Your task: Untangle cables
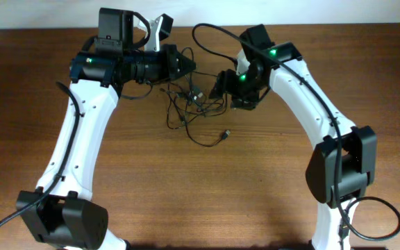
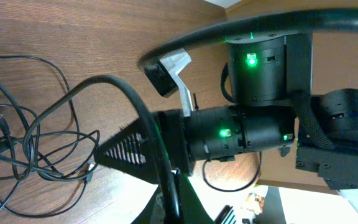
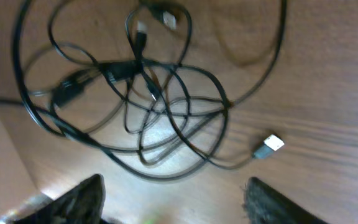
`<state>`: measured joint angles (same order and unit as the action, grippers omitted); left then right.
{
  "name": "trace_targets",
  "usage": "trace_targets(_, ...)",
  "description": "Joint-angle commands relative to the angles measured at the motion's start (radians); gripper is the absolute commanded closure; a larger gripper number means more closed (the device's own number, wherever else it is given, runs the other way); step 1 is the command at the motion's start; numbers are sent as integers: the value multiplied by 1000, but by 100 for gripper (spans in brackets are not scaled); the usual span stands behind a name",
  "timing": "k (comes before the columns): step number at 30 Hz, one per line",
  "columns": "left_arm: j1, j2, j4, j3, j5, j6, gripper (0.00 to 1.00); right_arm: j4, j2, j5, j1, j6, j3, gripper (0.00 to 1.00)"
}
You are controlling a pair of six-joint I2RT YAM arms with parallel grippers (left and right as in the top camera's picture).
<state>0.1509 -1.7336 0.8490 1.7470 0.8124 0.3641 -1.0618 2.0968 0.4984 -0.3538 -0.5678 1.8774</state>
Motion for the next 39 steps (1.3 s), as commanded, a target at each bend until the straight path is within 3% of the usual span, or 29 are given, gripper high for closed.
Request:
trace_targets(1,-3,8,-2,23,-9,2,96,44,54,11,-30,-70,-6,37)
trace_targets(3,-3,8,-2,23,-9,2,96,69,79,14,-40,-81,-8,41)
trace_targets(6,-3,8,0,23,-26,1,97,117,151,5,-53,-106,-10,55)
trace_targets(8,-3,8,6,23,-36,1,97,136,154,-40,-51,-105,-9,71)
trace_targets(9,-3,8,6,23,-69,2,97,137,154,-40,-47,-101,-9,87)
trace_targets(10,-3,8,12,23,-95,2,97,131,153,-39,-39,-77,-9,96)
trace_targets(14,-4,0,148,23,-515,-3,97,-5,9,-173,15,90,21,96)
trace_targets(16,-5,-2,195,20,-687,-3,97,-63,-89,-269,24,101,21,96)
trace_targets(20,-5,-3,333,19,-1051,-2,95,-124,-337,-282,94,120,21,96)
trace_targets(22,-4,-12,339,18,-947,-23,100,-112,-413,-259,86,153,21,96)
trace_targets(25,13,-81,348,0,-554,-169,97,-85,-425,-206,57,148,21,96)
trace_targets(27,45,-169,372,0,-362,-318,75,-47,-424,-183,52,141,21,96)
trace_targets(28,59,-199,372,0,-313,-379,36,-32,-424,-168,52,141,21,96)
trace_targets(29,68,-214,372,0,-299,-430,18,-27,-424,-165,52,141,21,96)
trace_targets(30,71,-217,368,0,-299,-499,9,-25,-424,-165,52,140,21,96)
trace_targets(31,71,-216,359,8,-263,-607,9,-19,-424,-165,52,122,21,96)
trace_targets(33,71,-216,352,30,-16,-835,12,-14,-423,-166,53,115,21,96)
trace_targets(35,71,-216,294,38,170,-920,14,-15,-422,-165,53,106,21,96)
trace_targets(37,74,-216,218,38,221,-921,16,-16,-422,-166,53,107,21,95)
trace_targets(38,76,-216,198,38,220,-917,16,-18,-420,-166,53,107,21,90)
trace_targets(39,76,-216,188,40,207,-904,20,-25,-414,-166,53,107,21,70)
